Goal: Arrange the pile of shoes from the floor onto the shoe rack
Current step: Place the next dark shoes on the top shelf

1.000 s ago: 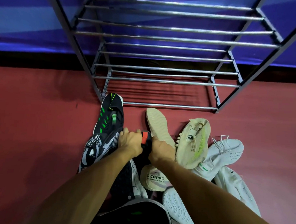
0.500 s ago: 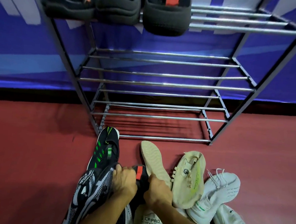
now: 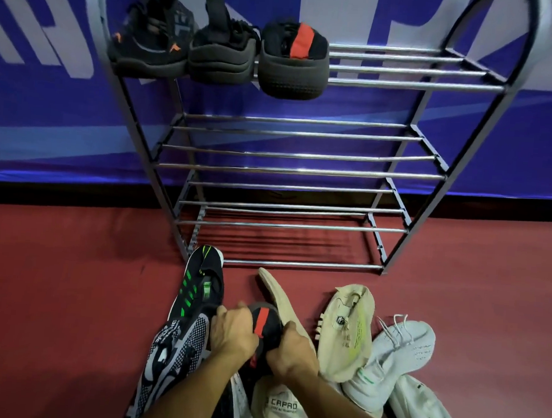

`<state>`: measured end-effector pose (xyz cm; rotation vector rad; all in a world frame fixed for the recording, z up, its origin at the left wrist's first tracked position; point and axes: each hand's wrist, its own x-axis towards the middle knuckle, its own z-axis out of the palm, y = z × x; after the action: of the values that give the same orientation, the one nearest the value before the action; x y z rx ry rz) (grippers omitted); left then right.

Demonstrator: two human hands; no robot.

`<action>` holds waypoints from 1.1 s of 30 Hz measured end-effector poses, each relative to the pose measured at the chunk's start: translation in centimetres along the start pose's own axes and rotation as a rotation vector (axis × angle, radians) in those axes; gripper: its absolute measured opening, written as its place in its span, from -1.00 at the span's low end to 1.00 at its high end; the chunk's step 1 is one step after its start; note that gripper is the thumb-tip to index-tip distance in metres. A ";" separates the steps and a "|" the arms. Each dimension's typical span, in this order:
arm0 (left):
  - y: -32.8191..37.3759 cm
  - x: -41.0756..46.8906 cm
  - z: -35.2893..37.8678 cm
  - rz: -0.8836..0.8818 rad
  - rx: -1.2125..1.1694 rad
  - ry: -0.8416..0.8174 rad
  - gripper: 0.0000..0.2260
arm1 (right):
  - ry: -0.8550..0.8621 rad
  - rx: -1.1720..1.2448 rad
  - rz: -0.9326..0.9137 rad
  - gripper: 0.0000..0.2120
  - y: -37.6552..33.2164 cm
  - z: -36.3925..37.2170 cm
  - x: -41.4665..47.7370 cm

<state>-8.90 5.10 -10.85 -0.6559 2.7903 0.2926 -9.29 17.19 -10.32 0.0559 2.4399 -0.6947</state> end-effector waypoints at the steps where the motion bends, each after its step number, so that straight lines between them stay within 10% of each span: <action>1: 0.1 -0.3 -0.6 -0.001 -0.017 0.003 -0.60 | 0.004 0.012 -0.002 -0.58 -0.1 -0.3 -0.3; 33: 7.8 -7.3 -22.6 0.246 -0.688 0.318 -0.84 | 0.325 0.522 -0.330 -0.59 -3.5 -20.1 -10.1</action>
<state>-10.77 9.23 13.71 -0.5169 3.0532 1.3419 -12.45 25.31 10.75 -0.0335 2.5232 -1.5655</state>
